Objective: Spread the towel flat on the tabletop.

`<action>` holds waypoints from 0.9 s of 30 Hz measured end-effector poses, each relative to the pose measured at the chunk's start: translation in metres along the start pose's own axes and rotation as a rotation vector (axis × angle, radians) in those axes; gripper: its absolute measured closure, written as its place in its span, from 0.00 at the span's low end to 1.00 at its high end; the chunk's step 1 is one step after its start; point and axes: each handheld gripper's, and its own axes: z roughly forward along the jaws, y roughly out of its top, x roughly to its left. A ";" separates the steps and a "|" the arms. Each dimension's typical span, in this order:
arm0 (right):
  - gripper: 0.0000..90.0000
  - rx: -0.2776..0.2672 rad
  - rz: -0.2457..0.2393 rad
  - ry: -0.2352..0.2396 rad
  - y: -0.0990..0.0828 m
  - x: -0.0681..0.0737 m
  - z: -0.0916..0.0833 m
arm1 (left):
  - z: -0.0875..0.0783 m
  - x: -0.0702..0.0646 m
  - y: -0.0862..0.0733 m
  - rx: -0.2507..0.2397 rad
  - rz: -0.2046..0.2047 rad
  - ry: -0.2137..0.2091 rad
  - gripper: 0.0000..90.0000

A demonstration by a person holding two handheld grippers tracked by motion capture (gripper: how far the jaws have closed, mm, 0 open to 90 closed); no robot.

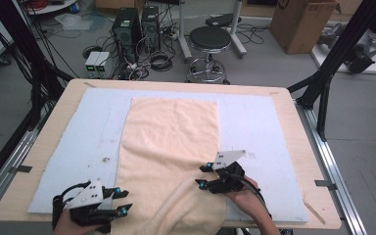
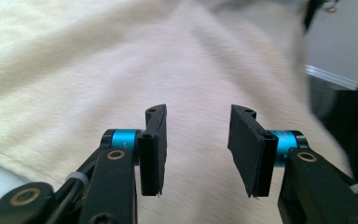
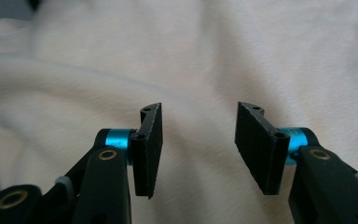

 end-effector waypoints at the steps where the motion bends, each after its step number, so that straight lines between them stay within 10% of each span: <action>1: 0.57 -0.003 -0.007 0.017 -0.002 0.002 -0.002 | 0.004 0.003 0.000 0.012 0.002 0.009 0.64; 9: 0.63 0.102 -0.074 0.124 -0.024 0.021 -0.003 | 0.017 0.004 -0.010 0.128 0.033 -0.055 0.57; 16: 0.93 0.122 -0.101 0.132 -0.021 0.025 0.005 | 0.015 0.008 -0.015 0.095 0.032 -0.014 0.83; 27: 0.94 0.082 -0.115 0.238 -0.014 0.041 -0.003 | -0.016 0.010 -0.025 0.064 -0.001 0.006 0.94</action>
